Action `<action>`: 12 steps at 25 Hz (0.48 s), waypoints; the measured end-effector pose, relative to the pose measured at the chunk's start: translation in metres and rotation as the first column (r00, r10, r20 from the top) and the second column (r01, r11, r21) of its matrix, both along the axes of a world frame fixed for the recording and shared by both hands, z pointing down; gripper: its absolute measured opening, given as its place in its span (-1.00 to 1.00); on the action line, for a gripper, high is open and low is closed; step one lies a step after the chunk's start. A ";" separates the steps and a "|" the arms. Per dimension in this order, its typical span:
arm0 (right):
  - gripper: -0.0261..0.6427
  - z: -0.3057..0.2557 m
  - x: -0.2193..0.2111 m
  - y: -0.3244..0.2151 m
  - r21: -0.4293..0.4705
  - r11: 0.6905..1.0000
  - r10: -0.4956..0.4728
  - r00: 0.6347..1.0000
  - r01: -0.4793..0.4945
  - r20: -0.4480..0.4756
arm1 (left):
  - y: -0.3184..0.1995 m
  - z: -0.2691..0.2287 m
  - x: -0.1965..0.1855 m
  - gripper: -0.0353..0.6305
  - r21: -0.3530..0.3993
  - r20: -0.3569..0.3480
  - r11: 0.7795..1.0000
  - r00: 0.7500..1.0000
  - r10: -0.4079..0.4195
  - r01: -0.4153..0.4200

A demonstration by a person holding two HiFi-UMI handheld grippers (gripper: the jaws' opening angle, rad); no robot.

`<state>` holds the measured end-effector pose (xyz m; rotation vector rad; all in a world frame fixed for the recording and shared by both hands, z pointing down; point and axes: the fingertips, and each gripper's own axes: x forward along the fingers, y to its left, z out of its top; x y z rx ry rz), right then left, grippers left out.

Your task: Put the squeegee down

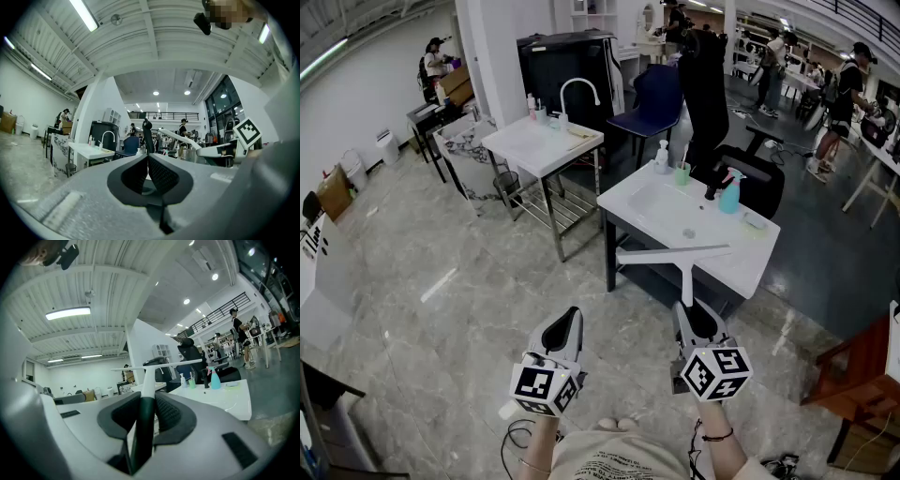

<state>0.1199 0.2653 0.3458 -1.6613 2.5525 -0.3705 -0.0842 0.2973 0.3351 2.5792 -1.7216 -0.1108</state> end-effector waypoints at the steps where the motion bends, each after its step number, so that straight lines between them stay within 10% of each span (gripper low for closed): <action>1: -0.64 0.001 0.001 -0.001 -0.001 1.000 -0.002 1.000 0.002 0.000 | -0.001 0.001 0.001 -0.82 0.000 0.000 1.000 1.000 -0.001 0.001; 12: -0.64 0.013 0.012 -0.011 -0.024 0.999 -0.022 1.000 0.022 0.014 | -0.011 0.004 0.014 -0.82 -0.003 -0.007 1.000 1.000 -0.018 0.018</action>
